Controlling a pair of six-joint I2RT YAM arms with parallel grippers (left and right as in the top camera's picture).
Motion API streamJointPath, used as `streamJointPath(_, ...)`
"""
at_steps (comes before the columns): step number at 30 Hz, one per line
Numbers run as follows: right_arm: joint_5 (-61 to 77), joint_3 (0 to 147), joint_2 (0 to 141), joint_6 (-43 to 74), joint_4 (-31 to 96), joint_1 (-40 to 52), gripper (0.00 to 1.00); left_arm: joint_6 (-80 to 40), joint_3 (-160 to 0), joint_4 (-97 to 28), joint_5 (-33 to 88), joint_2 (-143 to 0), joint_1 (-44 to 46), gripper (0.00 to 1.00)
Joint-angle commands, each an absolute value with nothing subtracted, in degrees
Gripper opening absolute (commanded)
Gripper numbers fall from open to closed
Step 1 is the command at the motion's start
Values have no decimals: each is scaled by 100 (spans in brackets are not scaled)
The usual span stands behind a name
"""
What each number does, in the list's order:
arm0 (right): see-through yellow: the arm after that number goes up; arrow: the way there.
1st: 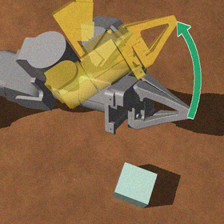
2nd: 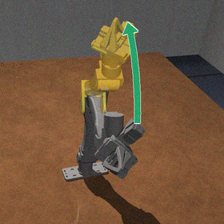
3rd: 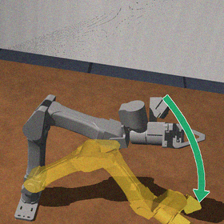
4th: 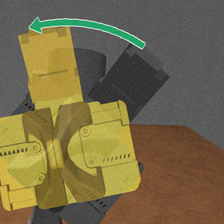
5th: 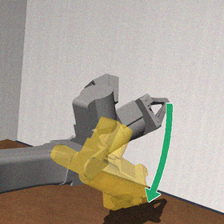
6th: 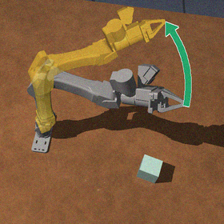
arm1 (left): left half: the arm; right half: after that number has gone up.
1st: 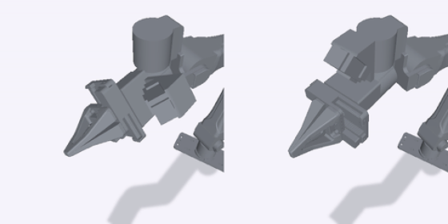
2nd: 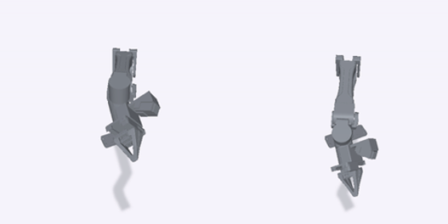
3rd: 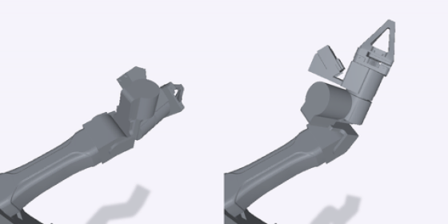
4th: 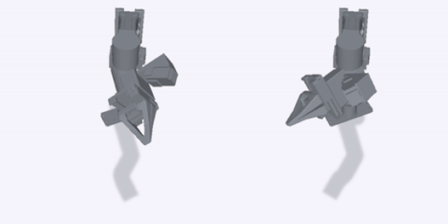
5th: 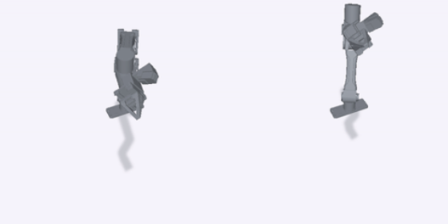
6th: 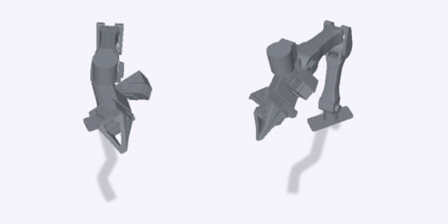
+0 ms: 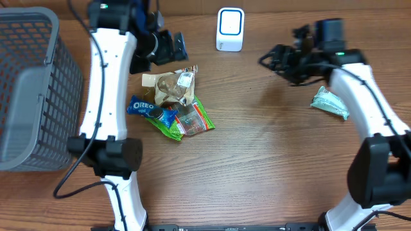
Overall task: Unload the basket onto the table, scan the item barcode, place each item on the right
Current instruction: 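Reach the right gripper to the pile and grasp the brown cookie bag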
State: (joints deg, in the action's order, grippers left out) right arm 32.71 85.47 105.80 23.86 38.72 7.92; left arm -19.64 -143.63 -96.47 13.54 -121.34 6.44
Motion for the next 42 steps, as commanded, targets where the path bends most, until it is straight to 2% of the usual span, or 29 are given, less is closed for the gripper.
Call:
streamJointPath(1, 2224, 8637, 10499, 3452, 3671, 1555, 76, -2392, -14783, -9682, 1391, -11284, 115, 100)
streamJointPath(7, 2012, 8549, 10934, 4362, 2993, 2672, 76, -2663, -14866, -9682, 679, -10116, -860, 100)
streamJointPath(11, 1962, 8549, 11369, 4871, 2587, 3120, 80, -2663, -14866, -9682, 449, -9559, -1374, 100)
streamJointPath(21, 1841, 8549, 12237, 5277, 1367, 3848, 80, -2464, -14864, -9679, 43, -9310, -1498, 100)
streamJointPath(24, 1688, 8549, 12361, 5273, 1315, 3972, 73, -2464, -14864, -9679, 43, -9347, -1498, 100)
streamJointPath(25, 1645, 8549, 12379, 5269, 1367, 3979, 63, -2464, -14864, -9679, 40, -9354, -1498, 100)
streamJointPath(27, 1638, 8552, 12376, 5094, 1426, 3964, 35, -2464, -14864, -9679, 43, -9367, -1498, 100)
streamJointPath(29, 1675, 8558, 12335, 4836, 1487, 3881, 19, -2464, -14862, -9679, 40, -9371, -1498, 100)
streamJointPath(33, 1831, 8558, 12027, 3946, 2121, 3330, 17, -2464, -14864, -9679, 43, -9371, -1498, 100)
streamJointPath(37, 2757, 8617, 11793, 2351, 2694, 2902, 14, -2464, -14864, -9679, 43, -9373, -1498, 100)
streamJointPath(42, 3269, 9238, 11572, 652, 4545, 2314, 7, -2464, -14864, -9679, 40, -9373, -1498, 100)
